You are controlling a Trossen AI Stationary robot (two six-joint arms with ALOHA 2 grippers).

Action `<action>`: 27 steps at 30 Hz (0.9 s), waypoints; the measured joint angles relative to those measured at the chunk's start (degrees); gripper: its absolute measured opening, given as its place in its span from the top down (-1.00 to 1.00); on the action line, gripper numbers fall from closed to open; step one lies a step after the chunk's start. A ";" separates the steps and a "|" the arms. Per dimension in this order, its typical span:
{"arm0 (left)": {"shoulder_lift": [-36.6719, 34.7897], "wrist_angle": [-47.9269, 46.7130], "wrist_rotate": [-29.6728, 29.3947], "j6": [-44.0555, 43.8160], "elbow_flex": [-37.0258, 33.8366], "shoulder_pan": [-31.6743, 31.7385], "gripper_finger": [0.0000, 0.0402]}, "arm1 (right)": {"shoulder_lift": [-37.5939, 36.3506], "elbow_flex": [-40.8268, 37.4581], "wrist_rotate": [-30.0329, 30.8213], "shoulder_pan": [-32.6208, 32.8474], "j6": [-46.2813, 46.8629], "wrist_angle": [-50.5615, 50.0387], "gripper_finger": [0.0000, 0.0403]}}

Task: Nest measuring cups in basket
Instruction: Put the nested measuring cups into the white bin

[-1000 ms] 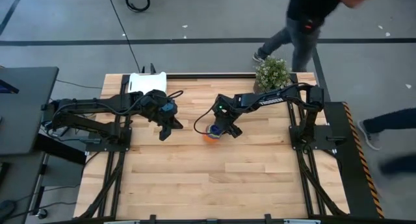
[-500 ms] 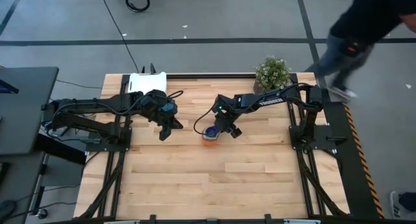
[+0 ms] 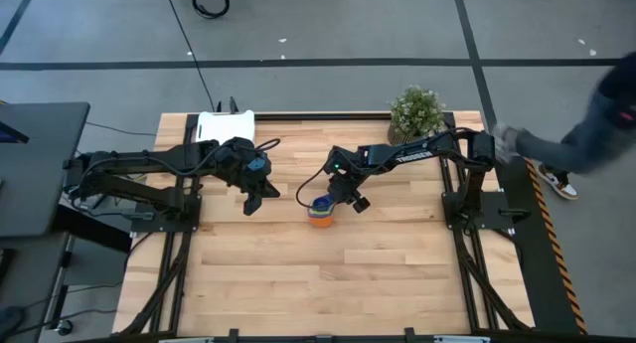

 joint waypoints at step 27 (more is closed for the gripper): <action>0.00 -0.02 0.02 0.02 0.00 0.00 0.93 | 0.00 -0.02 1.99 0.76 0.00 0.15 0.44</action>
